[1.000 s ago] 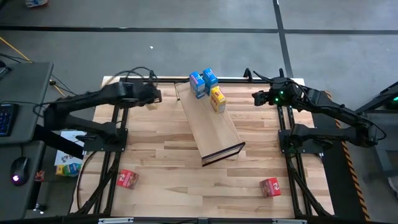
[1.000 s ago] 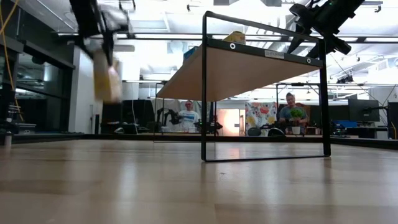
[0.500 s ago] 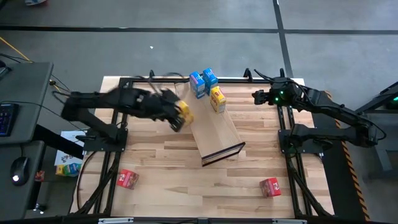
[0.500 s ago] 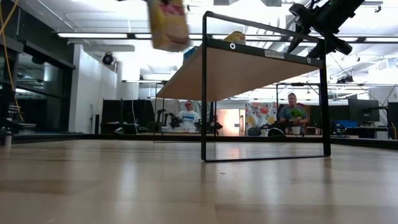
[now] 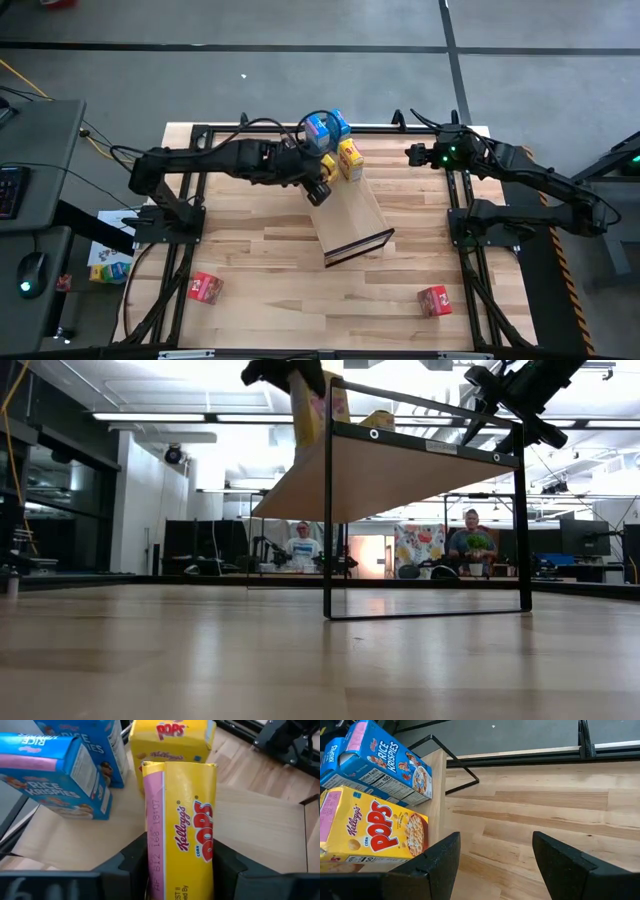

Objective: Stack cereal on shelf
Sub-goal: Put the yellow cereal box on the shelf aligned with the other yellow cereal box

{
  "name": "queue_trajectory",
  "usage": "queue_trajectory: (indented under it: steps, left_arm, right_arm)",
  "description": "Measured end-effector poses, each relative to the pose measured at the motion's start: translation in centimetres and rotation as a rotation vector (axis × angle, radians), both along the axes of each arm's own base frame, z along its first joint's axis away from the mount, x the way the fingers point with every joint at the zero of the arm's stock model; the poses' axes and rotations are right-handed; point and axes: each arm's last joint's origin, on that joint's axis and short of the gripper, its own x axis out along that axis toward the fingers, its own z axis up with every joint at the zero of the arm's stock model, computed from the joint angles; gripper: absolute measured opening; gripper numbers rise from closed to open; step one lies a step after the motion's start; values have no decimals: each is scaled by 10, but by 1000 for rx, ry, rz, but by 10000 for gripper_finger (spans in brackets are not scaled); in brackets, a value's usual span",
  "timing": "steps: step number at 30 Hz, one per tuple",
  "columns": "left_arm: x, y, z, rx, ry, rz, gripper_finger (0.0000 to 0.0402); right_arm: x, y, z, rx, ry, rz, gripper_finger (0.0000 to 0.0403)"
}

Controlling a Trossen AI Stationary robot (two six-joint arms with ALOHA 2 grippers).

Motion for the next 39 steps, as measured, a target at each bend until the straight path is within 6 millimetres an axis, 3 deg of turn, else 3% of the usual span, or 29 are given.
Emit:
queue_trajectory:
  steps: [14,20,34,39]
  left_arm:
    - [5,7,-4,-34,6,-53,215]
    - [1,10,-1,-30,1,-52,225]
    - [-66,28,64,109,-169,22,225]
    - [-87,20,69,199,-244,70,201]
  right_arm:
    - [0,0,0,-4,-3,1,241]
    - [0,0,0,-4,-3,1,241]
    - [0,0,0,-4,-3,1,241]
    - [0,0,0,-4,-3,1,241]
